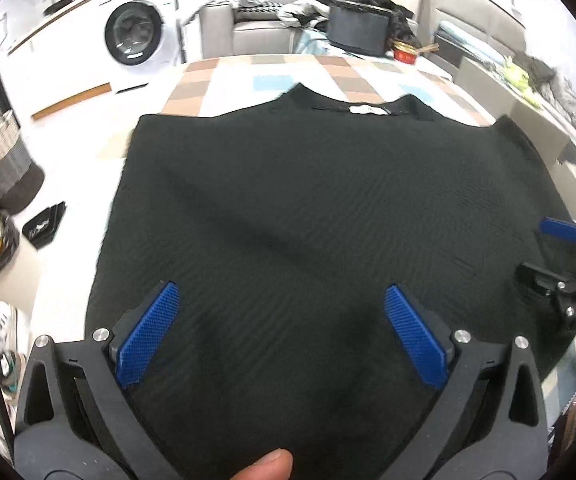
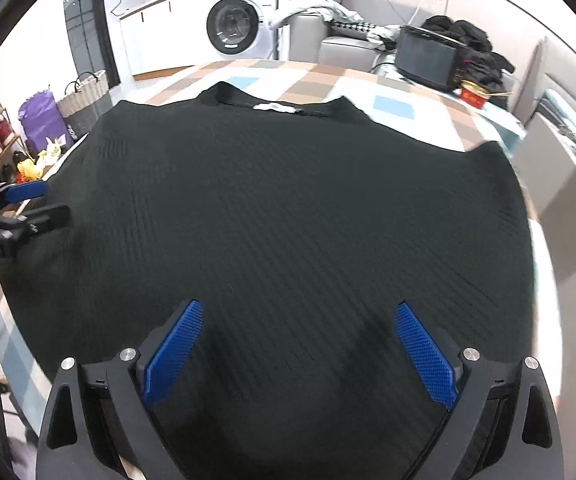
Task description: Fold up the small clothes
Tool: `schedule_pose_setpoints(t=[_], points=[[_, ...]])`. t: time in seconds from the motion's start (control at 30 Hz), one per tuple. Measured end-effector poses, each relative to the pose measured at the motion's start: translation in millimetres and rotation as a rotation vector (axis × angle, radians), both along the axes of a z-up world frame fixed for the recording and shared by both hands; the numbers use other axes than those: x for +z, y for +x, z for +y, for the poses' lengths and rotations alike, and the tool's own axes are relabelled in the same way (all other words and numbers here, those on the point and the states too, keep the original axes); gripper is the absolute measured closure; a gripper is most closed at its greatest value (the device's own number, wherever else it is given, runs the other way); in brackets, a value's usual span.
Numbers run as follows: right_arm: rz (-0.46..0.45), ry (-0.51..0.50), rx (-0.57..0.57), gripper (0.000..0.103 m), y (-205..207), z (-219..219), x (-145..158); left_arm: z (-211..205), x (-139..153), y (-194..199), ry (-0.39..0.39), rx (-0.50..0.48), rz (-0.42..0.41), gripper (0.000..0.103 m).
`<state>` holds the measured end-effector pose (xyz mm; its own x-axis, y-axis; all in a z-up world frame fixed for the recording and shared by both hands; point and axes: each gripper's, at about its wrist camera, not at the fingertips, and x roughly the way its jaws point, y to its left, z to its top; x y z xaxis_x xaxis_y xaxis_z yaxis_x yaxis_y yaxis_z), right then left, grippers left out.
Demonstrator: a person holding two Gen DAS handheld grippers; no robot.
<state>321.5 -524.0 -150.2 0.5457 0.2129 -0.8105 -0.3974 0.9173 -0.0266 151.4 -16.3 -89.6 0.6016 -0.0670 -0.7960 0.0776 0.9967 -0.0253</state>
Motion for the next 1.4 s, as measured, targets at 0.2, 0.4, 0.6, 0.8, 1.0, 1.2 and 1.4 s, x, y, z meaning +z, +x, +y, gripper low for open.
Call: schedule_pose_setpoints(t=[0.2, 0.4, 0.6, 0.8, 1.0, 1.2, 1.4], points=[[0.008, -0.04, -0.019, 0.004, 17, 5, -9, 13, -19, 20, 0.027, 0.072, 0.065, 0.0], [0.026, -0.035, -0.102, 0.004, 20, -42, -9, 36, -19, 9, 0.006, 0.079, 0.06, 0.0], [0.025, -0.046, -0.136, 0.003, 14, -49, -1, 28, -8, 6, -0.014, 0.058, 0.064, 0.001], [0.008, -0.022, -0.063, 0.003, 25, -10, 5, -3, -1, 28, -0.04, -0.025, 0.047, 0.001], [0.034, -0.046, -0.029, 0.003, 55, 4, -11, -15, -17, 53, -0.006, -0.05, 0.089, 0.0], [0.045, -0.028, -0.136, 0.003, 65, -47, -6, 17, -17, 50, 0.011, 0.01, 0.094, 0.0], [0.025, -0.07, -0.219, 0.003, 61, -67, 1, 23, -11, 46, 0.004, 0.009, 0.099, 0.001]])
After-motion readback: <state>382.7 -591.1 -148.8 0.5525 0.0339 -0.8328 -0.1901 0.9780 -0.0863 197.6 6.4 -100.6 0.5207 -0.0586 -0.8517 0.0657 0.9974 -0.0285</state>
